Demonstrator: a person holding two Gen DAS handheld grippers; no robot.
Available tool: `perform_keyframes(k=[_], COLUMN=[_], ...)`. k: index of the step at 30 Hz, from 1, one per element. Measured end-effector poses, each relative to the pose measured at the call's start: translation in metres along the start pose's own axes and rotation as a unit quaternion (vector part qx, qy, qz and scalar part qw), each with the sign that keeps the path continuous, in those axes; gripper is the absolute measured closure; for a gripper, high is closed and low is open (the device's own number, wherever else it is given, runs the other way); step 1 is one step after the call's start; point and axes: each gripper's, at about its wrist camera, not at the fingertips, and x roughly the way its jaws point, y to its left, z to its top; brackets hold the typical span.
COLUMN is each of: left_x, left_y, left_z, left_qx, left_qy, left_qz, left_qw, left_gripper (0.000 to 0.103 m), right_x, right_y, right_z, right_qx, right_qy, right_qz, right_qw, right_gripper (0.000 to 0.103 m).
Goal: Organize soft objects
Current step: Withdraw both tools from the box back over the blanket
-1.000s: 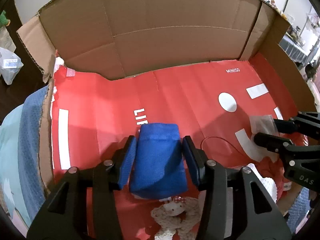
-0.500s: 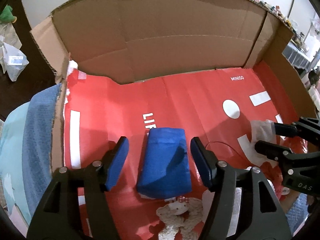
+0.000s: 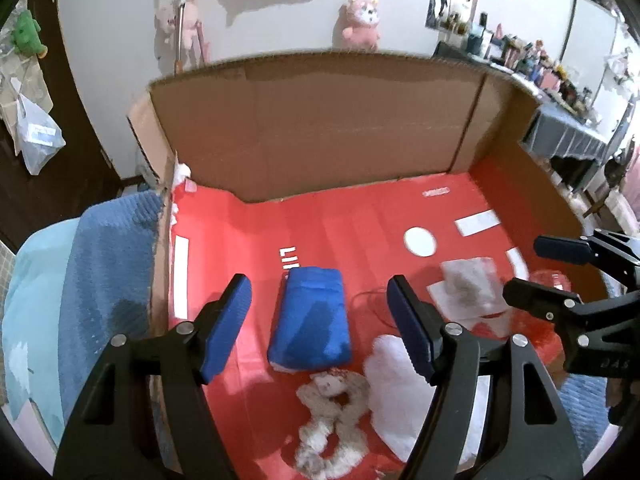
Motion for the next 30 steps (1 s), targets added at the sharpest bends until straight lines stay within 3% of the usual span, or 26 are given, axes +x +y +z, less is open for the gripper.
perform_keyframes(k=[4, 7, 11, 21, 26, 30], left_x=[-0.026, -0.051, -0.093, -0.177, -0.203, -0.217], left_y=[-0.008, -0.016, -0.024, -0.043, -0.053, -0.06], left_z=[-0.003, -0.011, -0.028, -0.092, -0.132, -0.161], left_qx=[-0.001, 0.003, 0.006, 0.015, 0.014, 0.006], left_qy=[-0.032, -0.075, -0.133, -0.252, -0.298, -0.316], left_qz=[-0.008, -0.013, -0.022, -0.001, 0.02, 0.023], left_qw=[0.9995, 0.9971, 0.9909, 0.9676, 0.9541, 0.9485], left_gripper=[0.025, 0.022, 0.009, 0.0, 0.0, 0.0], right_x=[-0.031, -0.054, -0.089, -0.175, -0.191, -0.202], right_y=[0.001, 0.005, 0.012, 0.037, 0.05, 0.057], right_z=[-0.007, -0.012, -0.023, -0.087, -0.129, -0.162], right_qx=[0.005, 0.008, 0.0, -0.032, -0.04, -0.031], right_qy=[-0.034, -0.066, -0.111, -0.232, -0.263, -0.297], right_qz=[0.004, 0.004, -0.005, -0.031, -0.04, -0.046], right_qw=[0.999, 0.998, 0.994, 0.972, 0.963, 0.953], right_gripper=[0.031, 0.028, 0.023, 0.0, 0.0, 0.0])
